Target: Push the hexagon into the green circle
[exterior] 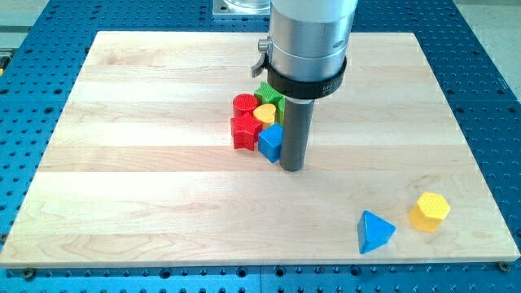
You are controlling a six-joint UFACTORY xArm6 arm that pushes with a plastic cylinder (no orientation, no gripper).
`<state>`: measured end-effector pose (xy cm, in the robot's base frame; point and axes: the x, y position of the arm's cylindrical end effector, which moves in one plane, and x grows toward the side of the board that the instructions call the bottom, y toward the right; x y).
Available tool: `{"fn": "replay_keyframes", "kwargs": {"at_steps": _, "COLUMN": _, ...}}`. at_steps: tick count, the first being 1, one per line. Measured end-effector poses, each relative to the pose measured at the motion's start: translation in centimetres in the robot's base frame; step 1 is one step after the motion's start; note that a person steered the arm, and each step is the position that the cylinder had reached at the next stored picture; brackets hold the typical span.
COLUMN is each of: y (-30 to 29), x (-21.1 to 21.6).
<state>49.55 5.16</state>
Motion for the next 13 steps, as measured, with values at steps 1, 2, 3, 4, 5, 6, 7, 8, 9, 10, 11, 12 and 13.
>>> {"fn": "replay_keyframes", "kwargs": {"at_steps": 1, "y": 9.2, "x": 0.1}}
{"fn": "replay_keyframes", "kwargs": {"at_steps": 2, "y": 21.0, "x": 1.0}}
{"fn": "replay_keyframes", "kwargs": {"at_steps": 3, "y": 23.8, "x": 8.3}}
{"fn": "replay_keyframes", "kwargs": {"at_steps": 4, "y": 16.0, "x": 9.0}}
{"fn": "replay_keyframes", "kwargs": {"at_steps": 5, "y": 8.9, "x": 5.4}}
{"fn": "replay_keyframes", "kwargs": {"at_steps": 6, "y": 8.0, "x": 5.6}}
{"fn": "replay_keyframes", "kwargs": {"at_steps": 7, "y": 4.7, "x": 6.6}}
{"fn": "replay_keyframes", "kwargs": {"at_steps": 8, "y": 1.3, "x": 3.8}}
{"fn": "replay_keyframes", "kwargs": {"at_steps": 9, "y": 1.0, "x": 2.8}}
{"fn": "replay_keyframes", "kwargs": {"at_steps": 10, "y": -1.7, "x": 3.9}}
{"fn": "replay_keyframes", "kwargs": {"at_steps": 11, "y": -2.2, "x": 0.4}}
{"fn": "replay_keyframes", "kwargs": {"at_steps": 12, "y": 1.0, "x": -0.5}}
{"fn": "replay_keyframes", "kwargs": {"at_steps": 13, "y": 3.8, "x": 0.2}}
